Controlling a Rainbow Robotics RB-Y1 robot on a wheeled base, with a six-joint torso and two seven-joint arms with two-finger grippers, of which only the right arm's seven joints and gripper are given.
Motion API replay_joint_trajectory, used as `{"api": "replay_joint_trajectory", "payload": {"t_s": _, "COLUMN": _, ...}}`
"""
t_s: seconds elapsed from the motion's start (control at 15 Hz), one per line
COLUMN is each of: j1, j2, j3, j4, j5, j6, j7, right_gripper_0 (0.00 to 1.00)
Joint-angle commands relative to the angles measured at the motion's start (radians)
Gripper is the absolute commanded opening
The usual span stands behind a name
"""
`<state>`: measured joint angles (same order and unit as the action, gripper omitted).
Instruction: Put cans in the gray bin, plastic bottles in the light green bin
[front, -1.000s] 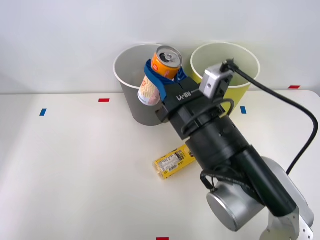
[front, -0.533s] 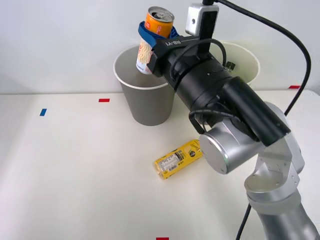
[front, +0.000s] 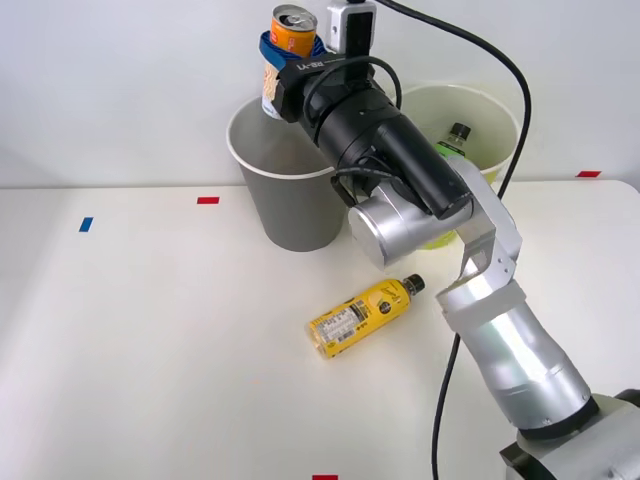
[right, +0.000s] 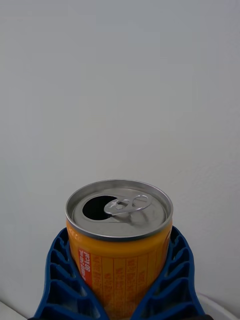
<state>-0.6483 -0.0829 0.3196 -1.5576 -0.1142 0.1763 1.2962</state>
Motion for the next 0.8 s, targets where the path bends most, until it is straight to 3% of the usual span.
{"api": "replay_joint_trajectory", "payload": {"t_s": 0.07, "j1": -0.024, "j2": -0.001, "j3": -0.001, "j4": 0.048, "j5": 0.039, "j6": -0.015, "j7": -0.008, "right_gripper_0": 0.01}}
{"api": "replay_joint_trajectory", "payload": {"t_s": 0.13, "j1": -0.024, "j2": 0.000, "j3": -0.001, "j4": 0.048, "j5": 0.039, "j6": -0.015, "j7": -0.009, "right_gripper_0": 0.07}}
{"api": "replay_joint_trajectory", "payload": {"t_s": 0.2, "j1": -0.024, "j2": 0.003, "j3": -0.001, "j4": 0.048, "j5": 0.047, "j6": -0.015, "j7": -0.009, "right_gripper_0": 0.57}}
{"api": "replay_joint_trajectory", "payload": {"t_s": 0.27, "j1": -0.024, "j2": 0.003, "j3": -0.001, "j4": 0.048, "j5": 0.048, "j6": -0.015, "j7": -0.009, "right_gripper_0": 1.00}}
{"api": "replay_joint_trajectory", "payload": {"t_s": 0.6, "j1": -0.011, "j2": -0.018, "j3": 0.013, "j4": 0.047, "j5": 0.048, "j6": -0.026, "j7": -0.003, "right_gripper_0": 1.00}}
{"api": "replay_joint_trajectory", "payload": {"t_s": 0.8, "j1": 0.073, "j2": -0.061, "j3": 0.013, "j4": 0.047, "j5": 0.056, "j6": -0.219, "j7": 0.000, "right_gripper_0": 1.00}}
